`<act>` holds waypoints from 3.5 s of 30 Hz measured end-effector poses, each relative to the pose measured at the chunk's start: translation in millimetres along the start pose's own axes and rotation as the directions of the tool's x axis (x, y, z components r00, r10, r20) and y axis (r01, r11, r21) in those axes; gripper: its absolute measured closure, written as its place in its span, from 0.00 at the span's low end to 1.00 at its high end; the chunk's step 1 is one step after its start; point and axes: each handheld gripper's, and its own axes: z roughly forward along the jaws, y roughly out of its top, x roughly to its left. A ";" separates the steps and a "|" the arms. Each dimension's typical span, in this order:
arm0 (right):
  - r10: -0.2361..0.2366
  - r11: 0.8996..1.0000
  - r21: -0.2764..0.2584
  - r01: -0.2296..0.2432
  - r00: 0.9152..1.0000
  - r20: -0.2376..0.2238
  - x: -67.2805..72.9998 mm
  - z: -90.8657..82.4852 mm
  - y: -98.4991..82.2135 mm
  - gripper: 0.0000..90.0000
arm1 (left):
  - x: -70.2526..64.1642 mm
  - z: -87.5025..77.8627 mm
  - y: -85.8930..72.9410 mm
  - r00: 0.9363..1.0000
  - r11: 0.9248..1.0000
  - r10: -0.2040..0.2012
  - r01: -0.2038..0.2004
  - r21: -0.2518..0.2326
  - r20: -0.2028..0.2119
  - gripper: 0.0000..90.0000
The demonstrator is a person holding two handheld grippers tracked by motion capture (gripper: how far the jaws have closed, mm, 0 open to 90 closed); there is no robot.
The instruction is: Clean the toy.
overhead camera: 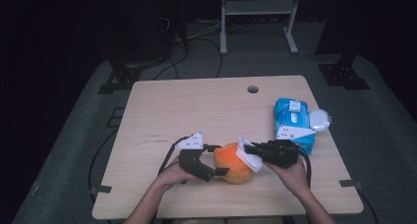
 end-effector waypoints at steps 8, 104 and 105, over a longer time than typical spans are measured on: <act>-0.004 1.000 0.000 0.004 1.000 0.007 1.3 0.7 0.3 0.91 | -3.6 18.4 -7.4 0.998 0.998 0.013 -0.009 0.062 -0.059 0.12; -0.150 0.988 -0.005 0.152 0.978 0.145 8.0 9.9 0.1 0.91 | -26.2 20.6 -7.2 0.972 0.993 0.113 -0.102 0.067 -0.206 0.30; -0.150 0.988 -0.005 0.152 0.978 0.145 8.0 9.9 0.1 0.91 | -26.2 20.6 -7.2 0.972 0.993 0.113 -0.102 0.067 -0.206 0.29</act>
